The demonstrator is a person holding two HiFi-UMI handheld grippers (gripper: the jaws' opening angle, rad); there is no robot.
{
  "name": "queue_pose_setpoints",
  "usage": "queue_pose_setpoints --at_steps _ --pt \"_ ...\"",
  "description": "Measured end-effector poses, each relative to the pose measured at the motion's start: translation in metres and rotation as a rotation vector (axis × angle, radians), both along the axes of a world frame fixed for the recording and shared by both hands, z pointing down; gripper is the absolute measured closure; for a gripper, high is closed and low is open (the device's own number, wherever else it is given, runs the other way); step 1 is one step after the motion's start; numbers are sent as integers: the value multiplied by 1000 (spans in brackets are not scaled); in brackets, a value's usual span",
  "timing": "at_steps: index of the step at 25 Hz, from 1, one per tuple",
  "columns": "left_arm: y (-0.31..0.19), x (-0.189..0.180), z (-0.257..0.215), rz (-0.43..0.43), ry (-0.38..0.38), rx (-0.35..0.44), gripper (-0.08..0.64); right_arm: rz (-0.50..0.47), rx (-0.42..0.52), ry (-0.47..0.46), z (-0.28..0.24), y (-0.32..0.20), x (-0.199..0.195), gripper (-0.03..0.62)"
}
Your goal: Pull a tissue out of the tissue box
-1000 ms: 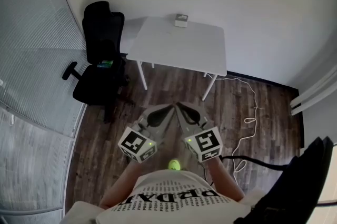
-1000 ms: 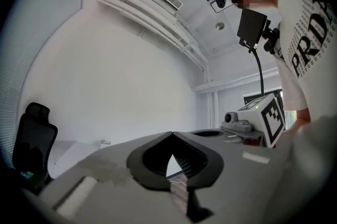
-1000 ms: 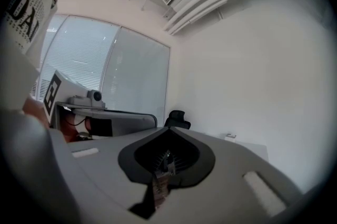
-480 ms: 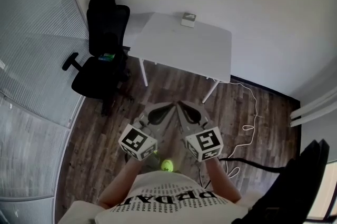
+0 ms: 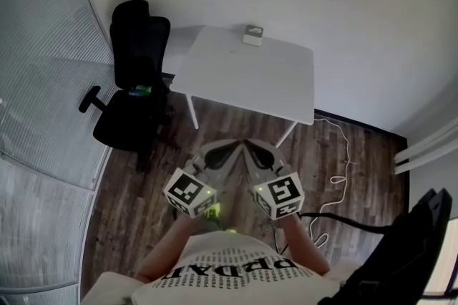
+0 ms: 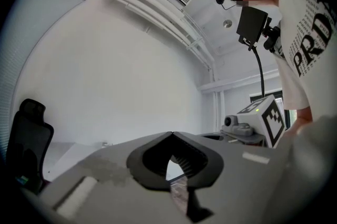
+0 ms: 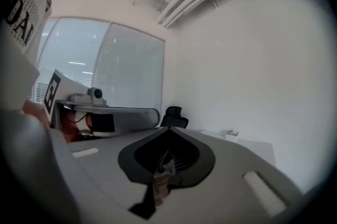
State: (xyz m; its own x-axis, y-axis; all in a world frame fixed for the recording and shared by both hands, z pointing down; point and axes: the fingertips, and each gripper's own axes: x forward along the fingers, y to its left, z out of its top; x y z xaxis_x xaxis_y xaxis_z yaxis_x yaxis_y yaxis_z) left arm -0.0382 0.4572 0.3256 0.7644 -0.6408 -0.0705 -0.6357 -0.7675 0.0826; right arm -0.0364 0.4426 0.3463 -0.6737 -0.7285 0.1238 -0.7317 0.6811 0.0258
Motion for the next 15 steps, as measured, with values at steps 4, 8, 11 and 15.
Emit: queue_pose_setpoints --at_steps 4,8,11,15 --pt "-28 -3 -6 31 2 17 568 16 11 16 -3 -25 -9 584" --pt "-51 -9 -8 55 3 18 568 48 9 14 -5 -49 -13 584" --pt "-65 -15 -7 69 21 13 568 77 11 18 -5 -65 -16 583" --pt "-85 -24 -4 91 19 10 568 124 15 12 -8 -88 -18 584"
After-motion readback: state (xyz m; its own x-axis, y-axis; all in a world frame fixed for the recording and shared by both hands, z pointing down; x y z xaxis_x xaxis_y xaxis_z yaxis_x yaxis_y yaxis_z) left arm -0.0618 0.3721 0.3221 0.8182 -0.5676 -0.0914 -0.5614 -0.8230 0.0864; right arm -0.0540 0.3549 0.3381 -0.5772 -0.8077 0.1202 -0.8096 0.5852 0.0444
